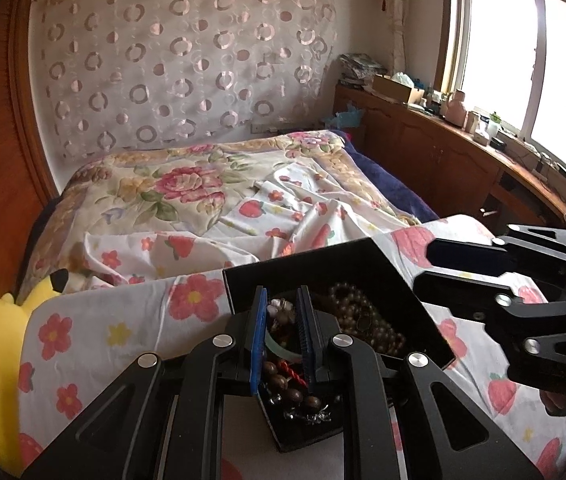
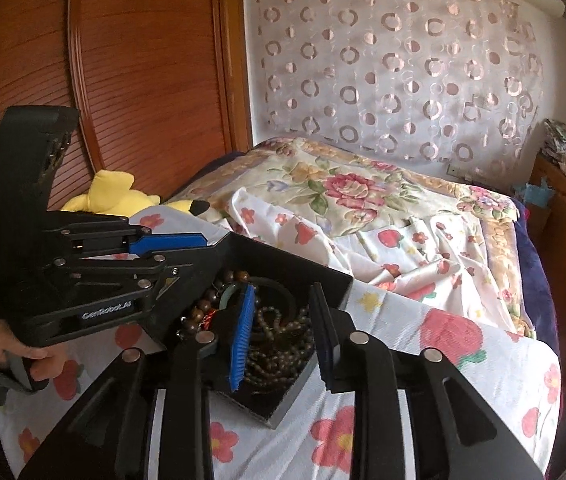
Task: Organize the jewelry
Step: 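Open both grippers to release the pieces and withdraw from the box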
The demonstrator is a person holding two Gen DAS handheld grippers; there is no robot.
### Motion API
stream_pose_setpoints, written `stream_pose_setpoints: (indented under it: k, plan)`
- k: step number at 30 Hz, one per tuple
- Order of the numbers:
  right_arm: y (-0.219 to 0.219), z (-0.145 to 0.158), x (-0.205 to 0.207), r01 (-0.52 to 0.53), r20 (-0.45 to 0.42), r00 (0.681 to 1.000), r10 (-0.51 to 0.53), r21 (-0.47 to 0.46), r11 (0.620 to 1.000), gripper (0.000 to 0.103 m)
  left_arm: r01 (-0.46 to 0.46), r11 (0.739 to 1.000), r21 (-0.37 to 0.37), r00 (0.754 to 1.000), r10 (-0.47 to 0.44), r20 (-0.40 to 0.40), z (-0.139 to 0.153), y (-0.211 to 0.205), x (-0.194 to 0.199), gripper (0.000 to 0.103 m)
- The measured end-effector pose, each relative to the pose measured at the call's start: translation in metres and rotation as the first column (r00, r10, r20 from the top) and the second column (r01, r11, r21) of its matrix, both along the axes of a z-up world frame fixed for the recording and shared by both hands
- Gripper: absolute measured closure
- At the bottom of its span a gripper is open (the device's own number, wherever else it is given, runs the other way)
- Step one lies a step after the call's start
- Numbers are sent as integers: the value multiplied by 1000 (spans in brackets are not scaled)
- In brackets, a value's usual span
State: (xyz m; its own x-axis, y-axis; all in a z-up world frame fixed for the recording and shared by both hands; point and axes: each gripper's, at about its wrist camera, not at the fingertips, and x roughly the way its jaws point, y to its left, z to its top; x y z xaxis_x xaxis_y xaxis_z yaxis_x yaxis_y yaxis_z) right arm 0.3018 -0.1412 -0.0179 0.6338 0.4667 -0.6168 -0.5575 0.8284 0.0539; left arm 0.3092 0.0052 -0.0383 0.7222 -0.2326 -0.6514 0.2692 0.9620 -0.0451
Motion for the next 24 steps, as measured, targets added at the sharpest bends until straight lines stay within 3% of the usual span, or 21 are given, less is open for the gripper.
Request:
stream_pose_setpoints:
  k: [2,3,7,9,10,17,19,24]
  plan:
    - [-4,2,-5,15,3,1000,-15,7,1000,72,-14,1000,2,1000,14,13,2,0,-1,58]
    - [-5,2,-6,18,2,1000,-18,9,1000,72,-31,999,9,999,30,26,4,0,-3,36]
    - [-12,2,-18,47,8,999,-47,12,999,71,-62,998,14,997,62,38,5,1,-10,23]
    - [-16,3,-26,65,11,998,-65,20,998,62,-81,997,19,996,80,49,6,2,-16,12]
    - [-19,3,-30,75,18,997,-76,22,997,52,-89,996,20,994,88,58,7,3,-20,8]
    - [-29,2,-52,154,61,986,-155,21,988,7,-125,992,29,990,123,74,10,9,-55,8]
    - [-31,0,-60,177,77,981,-178,20,984,3,-130,991,28,989,128,70,8,10,-66,8]
    - [-34,-10,-77,201,64,977,-203,29,979,3,-146,989,31,987,143,68,6,12,-102,8]
